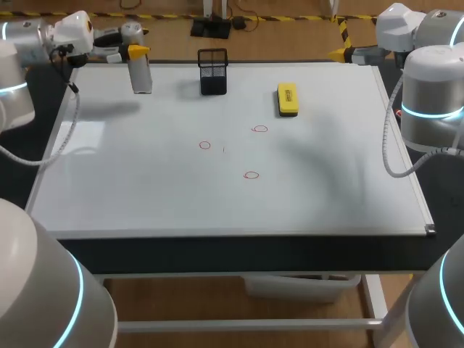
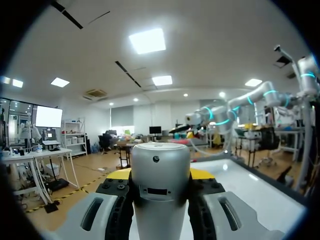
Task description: Pick up the inspection probe, press it on each red-marked spot on the whiteboard one by one, put down the probe, pick up the eraser, and wipe off all the red marks.
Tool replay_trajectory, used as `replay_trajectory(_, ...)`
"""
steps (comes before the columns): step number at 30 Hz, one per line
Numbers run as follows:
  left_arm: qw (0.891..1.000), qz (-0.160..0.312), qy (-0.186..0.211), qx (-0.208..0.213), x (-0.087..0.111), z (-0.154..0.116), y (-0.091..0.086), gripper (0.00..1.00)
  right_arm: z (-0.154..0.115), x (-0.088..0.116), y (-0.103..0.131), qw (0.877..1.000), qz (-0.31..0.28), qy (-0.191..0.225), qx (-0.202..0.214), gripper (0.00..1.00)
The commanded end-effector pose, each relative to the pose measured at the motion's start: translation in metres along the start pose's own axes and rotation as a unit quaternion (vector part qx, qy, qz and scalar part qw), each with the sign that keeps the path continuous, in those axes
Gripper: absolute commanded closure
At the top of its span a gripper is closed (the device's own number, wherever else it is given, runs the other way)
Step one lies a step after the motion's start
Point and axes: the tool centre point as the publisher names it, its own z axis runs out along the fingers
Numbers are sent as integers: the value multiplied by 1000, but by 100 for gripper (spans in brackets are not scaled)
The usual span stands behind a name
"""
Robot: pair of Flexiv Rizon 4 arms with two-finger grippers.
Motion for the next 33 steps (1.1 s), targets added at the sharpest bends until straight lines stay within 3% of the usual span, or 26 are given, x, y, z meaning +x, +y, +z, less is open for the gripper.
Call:
replay_trajectory(1,997,2,-74,-3,5,2,-4,100,0,0,0,1000,0,1,1,0)
replay_trajectory(10,997,2,-74,-3,5,2,-4,100,0,0,0,1000,0,1,1,0)
replay_trajectory(22,997,2,-74,-3,5,2,-4,100,35,-14,-3,990,-55,123,48,0)
replay_trajectory(28,997,2,-74,-3,5,2,-4,100,53,-17,-1,965,-124,207,102,0)
replay_trajectory(33,997,2,-74,-3,5,2,-4,100,67,-12,-1,927,-182,294,145,0)
